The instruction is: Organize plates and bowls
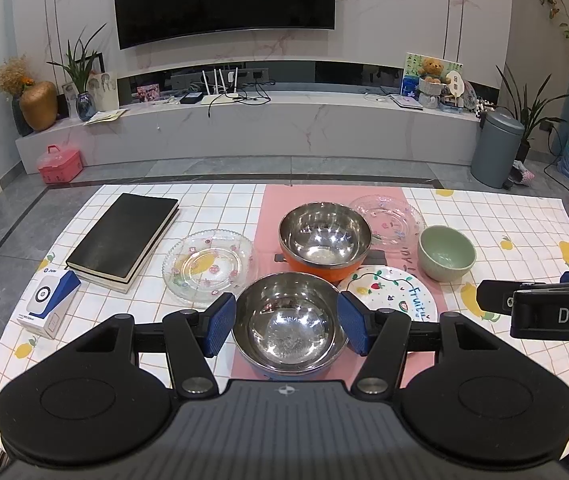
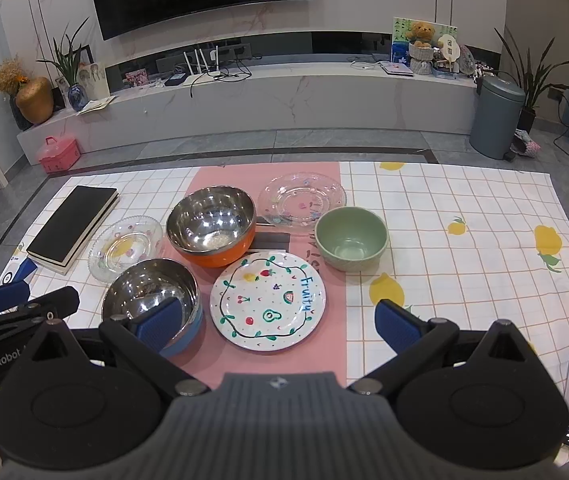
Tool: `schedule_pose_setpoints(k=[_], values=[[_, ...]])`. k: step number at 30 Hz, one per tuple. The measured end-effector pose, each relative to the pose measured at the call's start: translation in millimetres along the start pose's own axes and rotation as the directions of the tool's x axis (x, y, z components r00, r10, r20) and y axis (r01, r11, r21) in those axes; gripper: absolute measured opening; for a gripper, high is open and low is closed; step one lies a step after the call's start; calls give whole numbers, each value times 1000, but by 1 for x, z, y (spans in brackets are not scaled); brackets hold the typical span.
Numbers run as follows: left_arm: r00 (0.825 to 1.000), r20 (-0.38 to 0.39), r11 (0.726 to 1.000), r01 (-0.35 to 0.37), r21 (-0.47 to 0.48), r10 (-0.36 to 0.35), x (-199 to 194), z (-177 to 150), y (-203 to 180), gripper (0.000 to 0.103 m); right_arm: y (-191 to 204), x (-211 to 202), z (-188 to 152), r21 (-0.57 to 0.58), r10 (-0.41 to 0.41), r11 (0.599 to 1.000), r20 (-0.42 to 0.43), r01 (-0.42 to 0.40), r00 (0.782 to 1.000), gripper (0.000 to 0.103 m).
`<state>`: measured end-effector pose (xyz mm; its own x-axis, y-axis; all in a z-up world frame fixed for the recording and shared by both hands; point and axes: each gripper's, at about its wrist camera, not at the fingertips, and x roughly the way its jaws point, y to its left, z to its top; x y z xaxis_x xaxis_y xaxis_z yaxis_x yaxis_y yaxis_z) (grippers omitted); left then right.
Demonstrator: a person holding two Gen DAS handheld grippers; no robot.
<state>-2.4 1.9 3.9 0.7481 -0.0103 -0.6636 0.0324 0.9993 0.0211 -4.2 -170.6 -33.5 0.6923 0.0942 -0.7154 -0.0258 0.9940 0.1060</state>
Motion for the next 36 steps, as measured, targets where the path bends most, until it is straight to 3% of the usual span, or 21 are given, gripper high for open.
schedule_pose_setpoints(k=[36], values=[[1000, -2, 1000, 0, 0, 0, 1, -1, -1, 70, 2, 1, 6, -5, -8, 1000, -11, 8, 1000, 100]])
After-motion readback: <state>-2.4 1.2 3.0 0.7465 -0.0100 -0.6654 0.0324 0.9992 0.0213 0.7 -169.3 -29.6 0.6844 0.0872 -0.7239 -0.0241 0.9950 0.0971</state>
